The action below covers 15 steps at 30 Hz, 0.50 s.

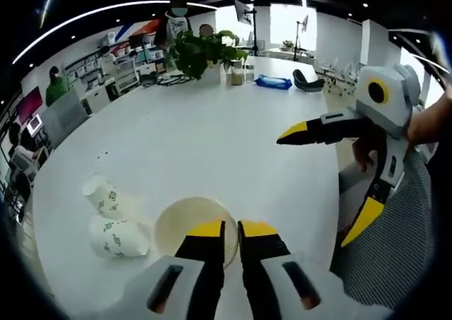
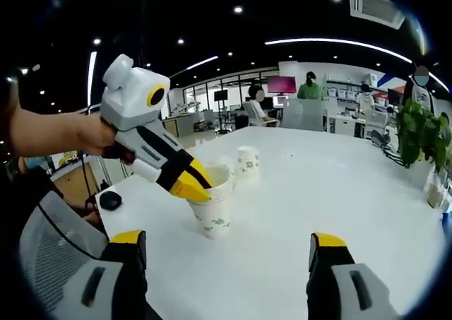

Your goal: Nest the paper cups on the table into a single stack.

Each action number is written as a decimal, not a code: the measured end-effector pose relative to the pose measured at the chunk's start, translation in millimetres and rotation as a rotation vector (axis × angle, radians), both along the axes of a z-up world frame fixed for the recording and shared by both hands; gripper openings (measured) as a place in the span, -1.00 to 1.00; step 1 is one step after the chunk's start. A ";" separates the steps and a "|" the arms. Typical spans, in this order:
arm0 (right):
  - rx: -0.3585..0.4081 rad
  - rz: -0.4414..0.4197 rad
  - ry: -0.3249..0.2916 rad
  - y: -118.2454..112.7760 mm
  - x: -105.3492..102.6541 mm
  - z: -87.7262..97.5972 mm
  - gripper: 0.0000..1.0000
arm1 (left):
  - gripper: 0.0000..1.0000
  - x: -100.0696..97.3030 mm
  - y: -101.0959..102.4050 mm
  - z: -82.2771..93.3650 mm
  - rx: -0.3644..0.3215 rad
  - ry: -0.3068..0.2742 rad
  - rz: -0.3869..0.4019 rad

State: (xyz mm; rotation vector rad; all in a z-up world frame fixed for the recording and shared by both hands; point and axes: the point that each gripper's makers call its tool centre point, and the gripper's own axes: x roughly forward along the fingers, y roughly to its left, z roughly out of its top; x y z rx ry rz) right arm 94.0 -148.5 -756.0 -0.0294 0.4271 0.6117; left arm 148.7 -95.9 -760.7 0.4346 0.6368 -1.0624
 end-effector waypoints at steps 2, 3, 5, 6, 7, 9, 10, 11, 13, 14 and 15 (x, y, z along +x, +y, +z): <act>0.001 -0.002 -0.001 -0.1 -0.1 0.5 0.93 | -0.89 -1.0 -0.4 0.7 -0.002 0.000 -0.002; 0.003 -0.003 -0.002 0.0 -0.1 1.0 0.93 | -0.89 -1.4 -0.9 1.4 -0.005 -0.001 -0.003; 0.002 -0.002 -0.001 0.0 -0.2 0.6 0.93 | -0.88 -2.5 -2.4 5.0 -0.009 -0.003 -0.007; 0.001 -0.001 0.000 0.3 -0.3 0.3 0.93 | -0.88 -1.8 -2.5 5.5 -0.010 -0.005 -0.007; -0.001 0.002 0.000 0.9 -0.4 0.1 0.93 | -0.88 -2.3 -2.8 6.9 -0.015 -0.003 -0.005; -0.003 0.004 -0.001 1.2 -0.7 0.1 0.93 | -0.87 -3.0 -3.0 8.3 -0.018 -0.002 -0.005; -0.002 0.005 -0.002 1.0 -0.3 -0.3 0.93 | -0.86 -3.1 -3.3 9.6 -0.022 -0.004 -0.004; -0.001 0.005 -0.001 0.8 -0.1 -0.5 0.94 | -0.86 -4.7 -3.6 13.2 -0.024 -0.005 -0.004; 0.001 0.004 -0.002 0.7 0.2 -0.1 0.94 | -0.85 -4.6 -3.8 13.8 -0.027 -0.008 -0.004; 0.003 0.003 -0.003 0.5 0.5 0.1 0.94 | -0.84 -4.2 -3.7 13.8 -0.029 -0.010 -0.003; 0.003 0.004 -0.003 0.4 0.5 -0.1 0.94 | -0.83 -4.3 -3.6 14.8 -0.031 -0.011 -0.001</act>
